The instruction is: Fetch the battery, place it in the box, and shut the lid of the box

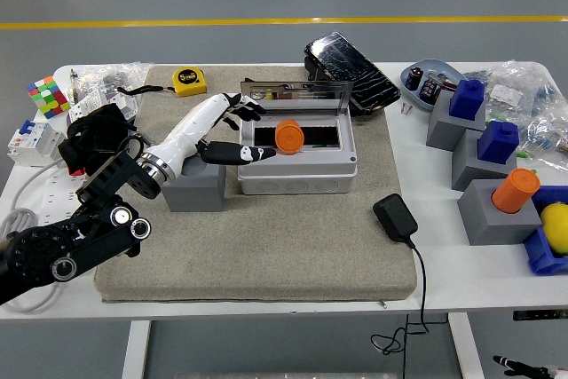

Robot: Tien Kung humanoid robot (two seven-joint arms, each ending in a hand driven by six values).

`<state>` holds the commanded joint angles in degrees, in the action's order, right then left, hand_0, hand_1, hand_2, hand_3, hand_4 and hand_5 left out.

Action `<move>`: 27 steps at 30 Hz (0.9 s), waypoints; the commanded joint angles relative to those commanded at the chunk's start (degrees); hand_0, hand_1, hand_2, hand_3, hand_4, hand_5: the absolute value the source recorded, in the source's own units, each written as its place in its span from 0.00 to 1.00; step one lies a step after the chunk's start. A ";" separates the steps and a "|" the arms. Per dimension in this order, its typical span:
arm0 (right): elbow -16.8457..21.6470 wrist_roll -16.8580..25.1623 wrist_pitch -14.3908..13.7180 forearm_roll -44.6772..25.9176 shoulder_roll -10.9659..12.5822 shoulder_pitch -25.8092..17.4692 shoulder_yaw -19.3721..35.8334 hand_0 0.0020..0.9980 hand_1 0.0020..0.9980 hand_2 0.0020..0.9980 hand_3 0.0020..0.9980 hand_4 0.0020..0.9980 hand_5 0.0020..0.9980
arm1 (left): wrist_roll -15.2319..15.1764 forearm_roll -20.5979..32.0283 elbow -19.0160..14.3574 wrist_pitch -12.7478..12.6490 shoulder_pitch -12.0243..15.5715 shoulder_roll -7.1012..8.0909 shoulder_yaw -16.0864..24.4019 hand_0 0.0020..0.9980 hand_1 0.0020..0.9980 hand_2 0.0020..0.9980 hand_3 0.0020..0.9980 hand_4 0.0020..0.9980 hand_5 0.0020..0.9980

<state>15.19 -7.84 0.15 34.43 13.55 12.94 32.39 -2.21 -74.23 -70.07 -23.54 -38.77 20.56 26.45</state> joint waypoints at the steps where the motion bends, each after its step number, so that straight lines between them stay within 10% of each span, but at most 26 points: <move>1: 0.05 0.01 -0.02 0.02 0.00 0.01 -0.05 0.67 0.67 0.68 0.55 0.90 0.50 | 0.32 0.19 0.08 0.17 -0.15 -0.27 -0.25 0.53 0.66 0.64 0.65 1.00 0.40; 16: 0.12 -0.03 -0.07 -0.53 -0.15 0.22 -1.87 0.67 0.67 0.67 0.55 0.89 0.50 | 2.15 9.87 2.11 2.49 -4.45 -7.41 -4.05 0.48 0.64 0.62 0.65 1.00 0.43; 27: 0.22 0.04 -0.07 -1.03 -0.08 0.18 -1.86 0.67 0.67 0.67 0.55 0.89 0.50 | -2.77 25.05 0.46 3.10 -6.83 -11.44 -1.36 0.48 0.64 0.62 0.65 1.00 0.43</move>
<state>15.42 -7.80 0.08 33.41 13.47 13.12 30.53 -4.98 -49.18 -69.62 -20.44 -45.60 9.11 25.09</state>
